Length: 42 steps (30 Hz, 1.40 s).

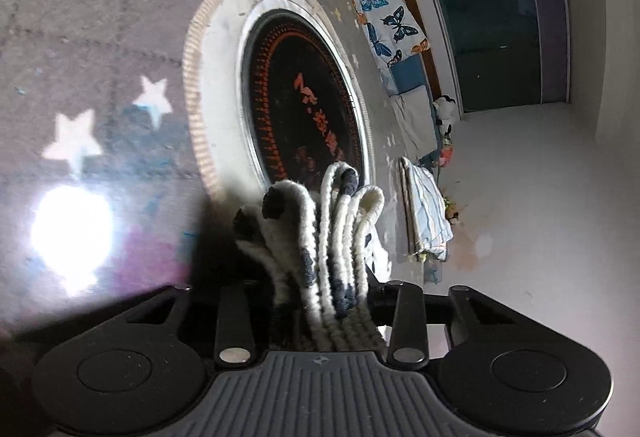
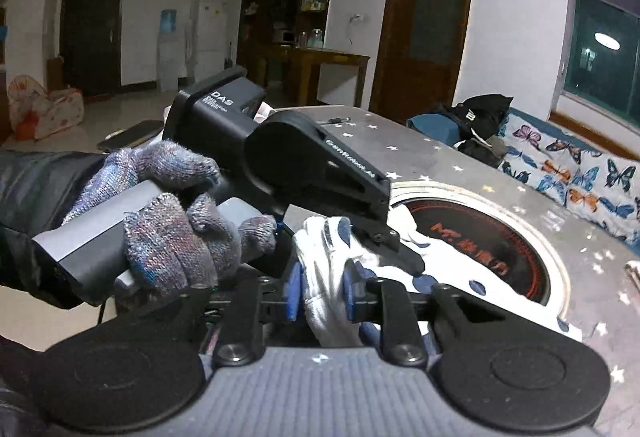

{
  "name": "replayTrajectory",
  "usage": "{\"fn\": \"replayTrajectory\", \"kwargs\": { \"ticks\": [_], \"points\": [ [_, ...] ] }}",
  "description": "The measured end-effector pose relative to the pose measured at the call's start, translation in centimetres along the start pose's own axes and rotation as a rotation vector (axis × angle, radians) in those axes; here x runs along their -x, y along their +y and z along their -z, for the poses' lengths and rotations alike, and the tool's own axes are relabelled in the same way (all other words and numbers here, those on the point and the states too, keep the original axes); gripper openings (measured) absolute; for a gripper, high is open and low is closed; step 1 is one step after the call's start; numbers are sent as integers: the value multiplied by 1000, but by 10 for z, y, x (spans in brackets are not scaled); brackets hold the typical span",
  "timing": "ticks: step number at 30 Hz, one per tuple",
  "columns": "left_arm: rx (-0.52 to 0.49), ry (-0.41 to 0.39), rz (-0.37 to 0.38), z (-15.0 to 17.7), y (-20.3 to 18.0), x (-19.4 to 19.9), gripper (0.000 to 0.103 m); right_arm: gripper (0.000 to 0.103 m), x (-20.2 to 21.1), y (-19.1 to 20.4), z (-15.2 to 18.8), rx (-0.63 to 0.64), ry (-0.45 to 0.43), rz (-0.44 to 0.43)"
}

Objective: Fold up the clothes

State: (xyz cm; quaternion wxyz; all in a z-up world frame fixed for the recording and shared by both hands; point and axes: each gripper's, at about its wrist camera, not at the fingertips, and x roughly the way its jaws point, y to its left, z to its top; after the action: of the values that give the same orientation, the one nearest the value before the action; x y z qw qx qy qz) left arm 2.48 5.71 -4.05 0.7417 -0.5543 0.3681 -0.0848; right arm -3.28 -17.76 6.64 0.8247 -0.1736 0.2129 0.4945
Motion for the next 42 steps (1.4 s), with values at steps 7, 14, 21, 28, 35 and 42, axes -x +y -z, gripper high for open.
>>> {"fn": "replayTrajectory", "kwargs": {
  "ticks": [7,14,21,28,35,42],
  "points": [
    [-24,-27,-20,-5,7,18,34,29,18,-39,1,-172,-24,-50],
    [-43,-30,-25,-6,10,24,34,30,-12,-99,11,-324,33,103],
    [-47,-30,-30,-6,11,27,35,34,-48,-139,22,-377,122,207],
    [-50,-32,-36,-6,12,29,35,34,-37,-177,39,-448,172,352],
    [-52,-32,-42,-7,11,29,35,34,-1,-144,38,-346,145,251],
    [-54,-31,-45,-8,11,29,35,34,23,-111,61,-286,220,245]
  ]
}}
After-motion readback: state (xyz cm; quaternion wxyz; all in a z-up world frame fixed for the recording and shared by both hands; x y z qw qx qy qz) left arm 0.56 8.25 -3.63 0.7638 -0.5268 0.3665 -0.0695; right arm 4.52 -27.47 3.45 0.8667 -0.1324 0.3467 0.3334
